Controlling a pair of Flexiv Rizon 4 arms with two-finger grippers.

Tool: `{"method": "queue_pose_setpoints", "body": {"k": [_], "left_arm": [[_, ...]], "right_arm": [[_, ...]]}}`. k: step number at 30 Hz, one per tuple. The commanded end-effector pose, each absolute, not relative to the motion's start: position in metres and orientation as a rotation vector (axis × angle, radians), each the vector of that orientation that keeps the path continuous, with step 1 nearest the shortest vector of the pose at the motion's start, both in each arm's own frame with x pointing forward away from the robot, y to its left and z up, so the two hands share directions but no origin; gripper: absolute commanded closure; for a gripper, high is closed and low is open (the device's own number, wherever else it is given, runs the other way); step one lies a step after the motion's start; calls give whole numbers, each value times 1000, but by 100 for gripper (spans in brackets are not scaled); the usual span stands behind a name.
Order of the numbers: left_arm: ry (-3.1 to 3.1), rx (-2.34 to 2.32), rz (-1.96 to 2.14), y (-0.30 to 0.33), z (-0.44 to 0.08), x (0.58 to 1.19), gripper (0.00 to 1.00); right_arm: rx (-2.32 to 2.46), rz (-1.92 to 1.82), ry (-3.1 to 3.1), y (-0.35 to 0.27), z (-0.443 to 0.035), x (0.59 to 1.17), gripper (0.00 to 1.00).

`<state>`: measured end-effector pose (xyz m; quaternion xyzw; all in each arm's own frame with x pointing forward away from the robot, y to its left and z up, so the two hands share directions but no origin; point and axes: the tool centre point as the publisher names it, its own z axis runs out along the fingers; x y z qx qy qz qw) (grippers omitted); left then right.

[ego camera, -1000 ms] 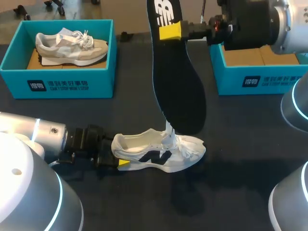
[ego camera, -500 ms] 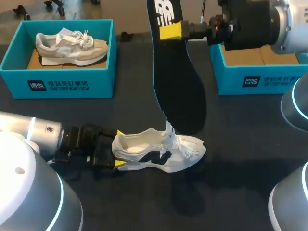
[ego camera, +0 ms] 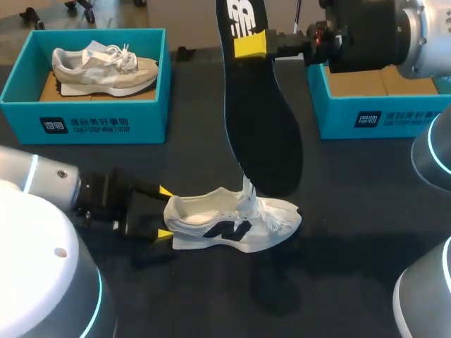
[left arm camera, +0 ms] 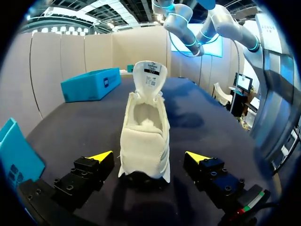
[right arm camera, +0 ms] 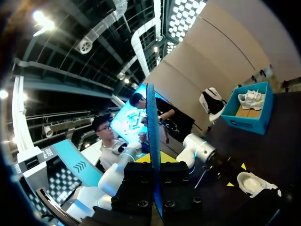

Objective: Take the shoe out of the shoebox, open the shoe tongue, remove and reinsert the insole, then place the shoe into the shoebox

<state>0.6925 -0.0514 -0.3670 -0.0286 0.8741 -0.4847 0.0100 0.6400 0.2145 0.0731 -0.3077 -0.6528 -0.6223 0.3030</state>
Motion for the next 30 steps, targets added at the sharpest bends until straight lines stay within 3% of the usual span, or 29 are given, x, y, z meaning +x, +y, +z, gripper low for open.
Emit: {"method": "queue_pose_setpoints", "body": {"k": [1, 19, 30], "left_arm": [[2752, -94, -1465, -47, -357, 686, 0], [2752, -94, -1465, -47, -357, 686, 0], [2777, -127, -1262, -41, -338, 676, 0]], "right_arm": [[-820, -1650, -1731, 218, 72, 640, 100], [-820, -1650, -1731, 218, 72, 640, 100], [-820, -1650, -1731, 218, 72, 640, 100]]}}
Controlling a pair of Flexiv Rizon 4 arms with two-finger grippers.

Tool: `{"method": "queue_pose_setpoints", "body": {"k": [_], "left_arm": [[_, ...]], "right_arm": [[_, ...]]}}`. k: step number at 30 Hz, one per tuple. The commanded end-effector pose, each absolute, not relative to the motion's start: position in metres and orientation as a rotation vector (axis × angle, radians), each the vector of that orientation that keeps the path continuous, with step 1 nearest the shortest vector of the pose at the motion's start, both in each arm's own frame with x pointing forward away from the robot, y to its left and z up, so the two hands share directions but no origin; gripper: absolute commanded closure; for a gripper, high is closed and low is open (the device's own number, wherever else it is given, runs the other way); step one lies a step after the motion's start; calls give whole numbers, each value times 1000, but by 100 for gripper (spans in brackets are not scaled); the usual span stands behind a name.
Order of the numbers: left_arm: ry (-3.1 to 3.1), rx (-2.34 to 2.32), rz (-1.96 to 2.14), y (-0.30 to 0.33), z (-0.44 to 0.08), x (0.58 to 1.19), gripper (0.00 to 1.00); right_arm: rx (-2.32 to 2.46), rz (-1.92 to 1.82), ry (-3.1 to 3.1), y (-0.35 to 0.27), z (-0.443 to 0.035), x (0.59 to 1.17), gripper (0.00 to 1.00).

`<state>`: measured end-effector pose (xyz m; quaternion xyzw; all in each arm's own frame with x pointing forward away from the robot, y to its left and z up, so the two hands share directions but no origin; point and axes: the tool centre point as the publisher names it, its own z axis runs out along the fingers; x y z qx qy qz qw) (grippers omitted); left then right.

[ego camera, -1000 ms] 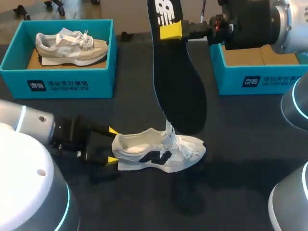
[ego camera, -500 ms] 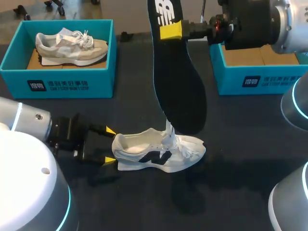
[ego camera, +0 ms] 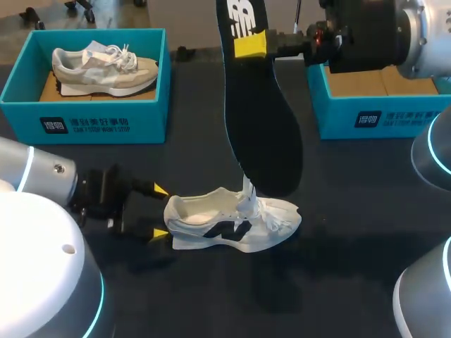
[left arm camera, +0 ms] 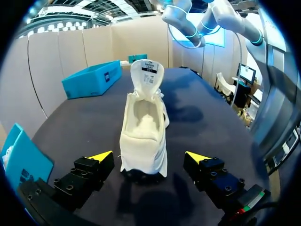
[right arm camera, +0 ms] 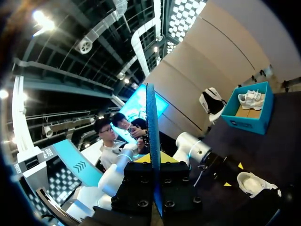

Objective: Take the shoe out of the shoebox, open the shoe tongue, remove and reinsert the insole, then place the shoe into the shoebox

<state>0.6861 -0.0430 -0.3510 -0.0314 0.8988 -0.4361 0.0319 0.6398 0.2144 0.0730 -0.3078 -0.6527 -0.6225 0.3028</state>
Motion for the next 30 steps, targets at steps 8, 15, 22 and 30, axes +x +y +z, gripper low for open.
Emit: {"method": "queue_pose_setpoints", "body": {"k": [8, 15, 22, 30], "left_arm": [[2779, -198, -1147, -37, -321, 668, 0], [2804, -248, -1050, -31, -307, 664, 0], [2817, -276, -966, -29, -292, 664, 0], [2861, -325, -861, -25, -278, 667, 0]], "right_arm": [[-820, -1650, -1731, 218, 72, 640, 100], [-820, -1650, -1731, 218, 72, 640, 100], [-820, -1650, -1731, 218, 72, 640, 100], [-820, -1650, -1731, 218, 72, 640, 100]]}}
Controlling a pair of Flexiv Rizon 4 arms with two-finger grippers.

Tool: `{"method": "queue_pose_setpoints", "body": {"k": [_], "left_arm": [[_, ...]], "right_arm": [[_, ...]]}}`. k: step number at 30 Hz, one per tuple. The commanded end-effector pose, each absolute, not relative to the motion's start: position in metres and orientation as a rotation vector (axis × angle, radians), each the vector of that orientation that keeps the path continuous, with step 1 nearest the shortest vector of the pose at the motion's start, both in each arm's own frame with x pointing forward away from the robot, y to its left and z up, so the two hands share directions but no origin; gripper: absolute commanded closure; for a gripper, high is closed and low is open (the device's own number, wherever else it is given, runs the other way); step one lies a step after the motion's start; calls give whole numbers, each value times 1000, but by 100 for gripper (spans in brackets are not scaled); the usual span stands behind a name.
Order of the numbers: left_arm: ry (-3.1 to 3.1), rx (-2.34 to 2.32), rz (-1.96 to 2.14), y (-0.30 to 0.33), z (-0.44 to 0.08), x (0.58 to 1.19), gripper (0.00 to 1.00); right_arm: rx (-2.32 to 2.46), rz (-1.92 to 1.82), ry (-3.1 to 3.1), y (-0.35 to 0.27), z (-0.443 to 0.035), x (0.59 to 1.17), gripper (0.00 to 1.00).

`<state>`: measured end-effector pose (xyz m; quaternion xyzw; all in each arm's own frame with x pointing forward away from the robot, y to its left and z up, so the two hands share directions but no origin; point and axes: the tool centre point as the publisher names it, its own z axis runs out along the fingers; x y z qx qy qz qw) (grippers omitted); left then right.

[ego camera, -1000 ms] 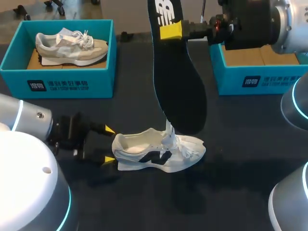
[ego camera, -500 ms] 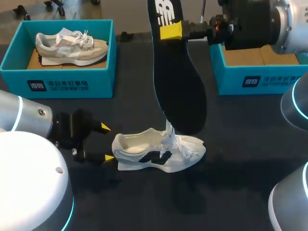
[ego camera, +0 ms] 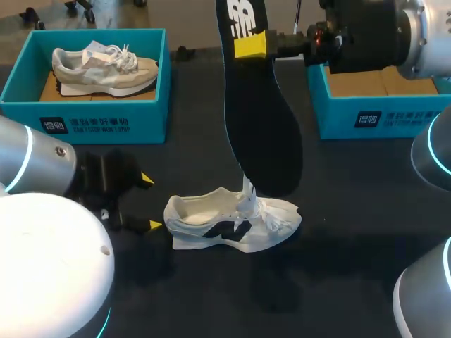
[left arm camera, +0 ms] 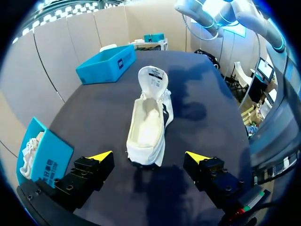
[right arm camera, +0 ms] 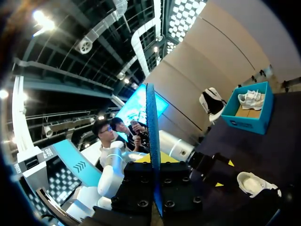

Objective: Take the shoe out of the shoebox, open the shoe tongue, remove and reinsert the insole, then place the shoe into the shoebox

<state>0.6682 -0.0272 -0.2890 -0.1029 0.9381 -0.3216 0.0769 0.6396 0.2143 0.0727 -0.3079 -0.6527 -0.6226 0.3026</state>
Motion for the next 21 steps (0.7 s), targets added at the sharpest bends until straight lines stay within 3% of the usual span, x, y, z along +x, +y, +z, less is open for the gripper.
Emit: {"method": "queue_pose_setpoints", "body": {"k": [1, 21], "left_arm": [[2863, -326, -866, -25, -278, 667, 0], [2875, -333, -864, -25, -277, 666, 0]], "right_arm": [[-820, -1650, -1731, 218, 72, 640, 100], [-820, -1650, -1731, 218, 72, 640, 100]]}}
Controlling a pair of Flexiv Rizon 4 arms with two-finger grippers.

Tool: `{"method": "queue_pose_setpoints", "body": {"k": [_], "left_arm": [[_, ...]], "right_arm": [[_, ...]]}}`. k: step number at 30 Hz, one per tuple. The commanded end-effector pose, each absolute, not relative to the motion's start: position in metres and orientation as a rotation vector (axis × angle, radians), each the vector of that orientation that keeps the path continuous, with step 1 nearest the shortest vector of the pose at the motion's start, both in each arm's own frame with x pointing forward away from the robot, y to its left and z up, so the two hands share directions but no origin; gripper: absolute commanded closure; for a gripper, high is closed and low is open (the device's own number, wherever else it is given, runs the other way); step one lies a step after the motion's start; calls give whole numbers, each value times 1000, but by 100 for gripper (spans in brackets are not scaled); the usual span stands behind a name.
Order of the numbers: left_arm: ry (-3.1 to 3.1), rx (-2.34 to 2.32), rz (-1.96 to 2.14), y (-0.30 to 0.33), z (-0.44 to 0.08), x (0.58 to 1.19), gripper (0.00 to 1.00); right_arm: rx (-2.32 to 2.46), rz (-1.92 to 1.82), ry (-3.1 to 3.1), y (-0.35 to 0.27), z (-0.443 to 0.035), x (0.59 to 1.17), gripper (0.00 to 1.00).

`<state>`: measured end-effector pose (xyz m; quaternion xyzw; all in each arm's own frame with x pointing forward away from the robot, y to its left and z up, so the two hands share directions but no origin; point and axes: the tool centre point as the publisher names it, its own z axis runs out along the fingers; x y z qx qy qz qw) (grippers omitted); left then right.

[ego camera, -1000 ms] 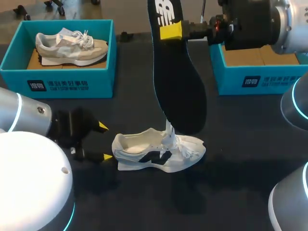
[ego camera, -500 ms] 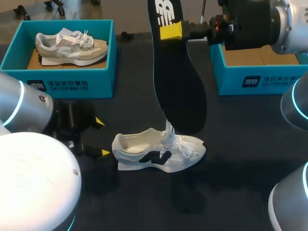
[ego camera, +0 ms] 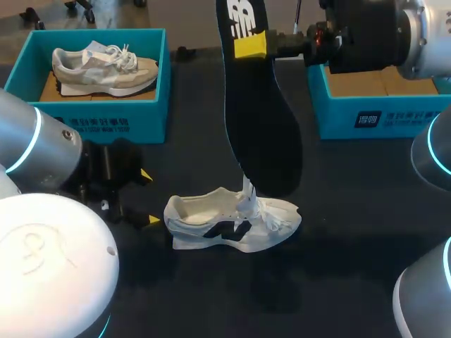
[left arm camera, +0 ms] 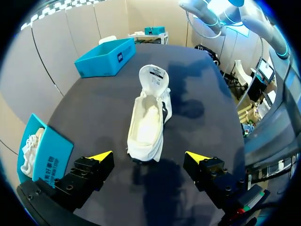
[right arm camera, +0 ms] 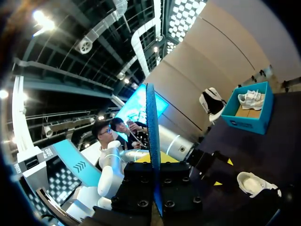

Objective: Take the shoe out of the shoebox, open the shoe tongue, remove and reinsert the insole, then place the shoe into the shoebox

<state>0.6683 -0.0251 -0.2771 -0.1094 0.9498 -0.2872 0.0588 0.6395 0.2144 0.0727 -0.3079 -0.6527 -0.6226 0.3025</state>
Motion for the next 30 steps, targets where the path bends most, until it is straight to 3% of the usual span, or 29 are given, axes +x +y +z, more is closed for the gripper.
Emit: {"method": "queue_pose_setpoints", "body": {"k": [1, 30], "left_arm": [[2875, -333, -864, -25, -277, 666, 0], [2929, -160, -583, -34, -259, 679, 0]], "right_arm": [[-820, -1650, -1731, 218, 72, 640, 100], [-820, -1650, -1731, 218, 72, 640, 100]]}}
